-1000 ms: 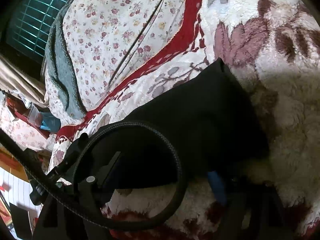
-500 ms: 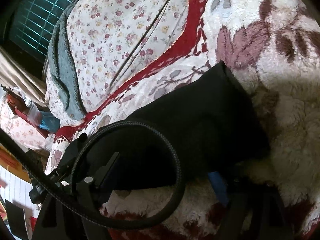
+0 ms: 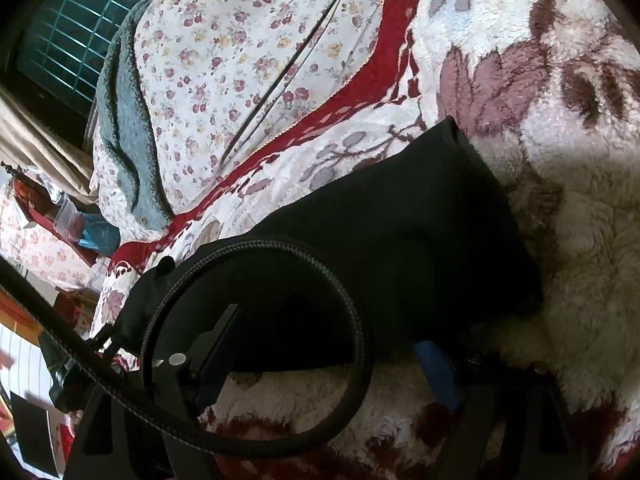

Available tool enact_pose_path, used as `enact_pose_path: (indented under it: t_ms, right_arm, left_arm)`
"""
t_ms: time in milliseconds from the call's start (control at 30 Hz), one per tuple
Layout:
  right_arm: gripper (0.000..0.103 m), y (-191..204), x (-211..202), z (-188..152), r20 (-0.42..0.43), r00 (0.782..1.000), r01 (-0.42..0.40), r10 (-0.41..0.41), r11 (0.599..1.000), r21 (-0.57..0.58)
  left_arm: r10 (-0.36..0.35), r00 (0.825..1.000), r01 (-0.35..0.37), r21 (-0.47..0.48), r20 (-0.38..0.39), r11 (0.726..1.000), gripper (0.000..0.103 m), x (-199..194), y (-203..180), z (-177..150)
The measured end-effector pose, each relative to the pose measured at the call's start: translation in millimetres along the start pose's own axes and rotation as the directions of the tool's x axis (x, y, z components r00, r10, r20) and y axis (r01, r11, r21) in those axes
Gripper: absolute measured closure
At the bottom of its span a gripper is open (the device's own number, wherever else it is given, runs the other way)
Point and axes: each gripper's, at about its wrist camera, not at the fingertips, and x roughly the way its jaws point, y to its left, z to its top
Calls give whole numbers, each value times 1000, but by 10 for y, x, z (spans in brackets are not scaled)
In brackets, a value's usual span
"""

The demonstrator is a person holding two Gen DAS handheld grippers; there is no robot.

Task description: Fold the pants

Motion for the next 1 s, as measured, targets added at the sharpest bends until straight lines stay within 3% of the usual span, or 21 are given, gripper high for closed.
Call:
enact_pose_path:
  t_ms: [67, 167, 233, 367, 467, 600, 633, 767, 867, 1000]
  right_arm:
    - [25, 78, -13, -8, -41, 999, 12, -13, 1000, -11]
    - [28, 425, -16, -79, -104, 993, -70, 58, 991, -110]
    - [28, 821, 77, -120, -164, 983, -122, 85, 966, -229]
    - [28, 1549, 449, -88, -259, 948, -274, 187, 892, -359]
    - [28, 2199, 871, -12, -337, 910, -376, 242, 822, -427]
    - [28, 3176, 1446, 30, -426, 868, -475, 255, 674, -566]
    - [28, 3460, 1642, 22, -461, 849, -512, 261, 623, -592]
    - [28, 4212, 2369, -16, -548, 809, -566, 213, 535, -627]
    - [28, 4594, 2884, -46, -604, 782, -588, 156, 508, -629]
    - [28, 4894, 3613, -203, -698, 715, -613, 29, 506, -607]
  left_arm:
    - [52, 998, -48, -107, 31, 993, 35, -133, 377, 68]
    - [131, 990, -115, -224, 58, 968, 35, -245, 831, 114]
    - [149, 988, -133, -249, 47, 959, 35, -240, 989, 122]
    - [153, 988, -148, -222, 8, 964, 35, -115, 1031, 105]
    - [166, 986, -163, -214, -3, 963, 35, -41, 1067, 98]
    - [196, 980, -195, -186, -14, 963, 35, 35, 1076, 166]
    - [201, 979, -201, -175, -17, 964, 35, 65, 1062, 185]
    - [160, 987, -163, -179, -33, 970, 35, 141, 1142, 254]
    - [128, 991, -132, -188, -36, 973, 34, 191, 1196, 317]
    - [118, 992, -123, -179, -36, 976, 34, 264, 1194, 370]
